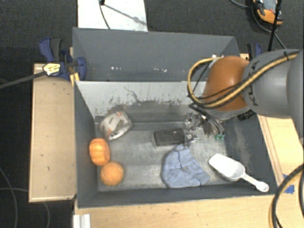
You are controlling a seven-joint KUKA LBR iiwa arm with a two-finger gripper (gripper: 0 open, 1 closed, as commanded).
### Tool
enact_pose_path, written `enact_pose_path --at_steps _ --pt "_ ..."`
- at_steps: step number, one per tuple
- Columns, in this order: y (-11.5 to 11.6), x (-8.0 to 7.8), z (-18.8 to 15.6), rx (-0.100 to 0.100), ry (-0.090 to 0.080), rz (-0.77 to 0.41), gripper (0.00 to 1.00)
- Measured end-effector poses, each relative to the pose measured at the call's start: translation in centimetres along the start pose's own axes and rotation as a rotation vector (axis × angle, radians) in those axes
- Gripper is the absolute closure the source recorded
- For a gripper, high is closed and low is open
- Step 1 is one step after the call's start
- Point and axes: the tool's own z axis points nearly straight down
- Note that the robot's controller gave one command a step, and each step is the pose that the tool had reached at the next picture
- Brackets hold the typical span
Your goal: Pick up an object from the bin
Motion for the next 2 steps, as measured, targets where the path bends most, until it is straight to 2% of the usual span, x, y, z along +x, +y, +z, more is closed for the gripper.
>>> enact_pose_path --at_steps 1,2 --pt "-0.5 0.6 -0.1 -0.004 -0.019 -0.099 1.0" --pt "-0.5 1.3 -3.9 -0.007 0.011 -0.152 1.0"
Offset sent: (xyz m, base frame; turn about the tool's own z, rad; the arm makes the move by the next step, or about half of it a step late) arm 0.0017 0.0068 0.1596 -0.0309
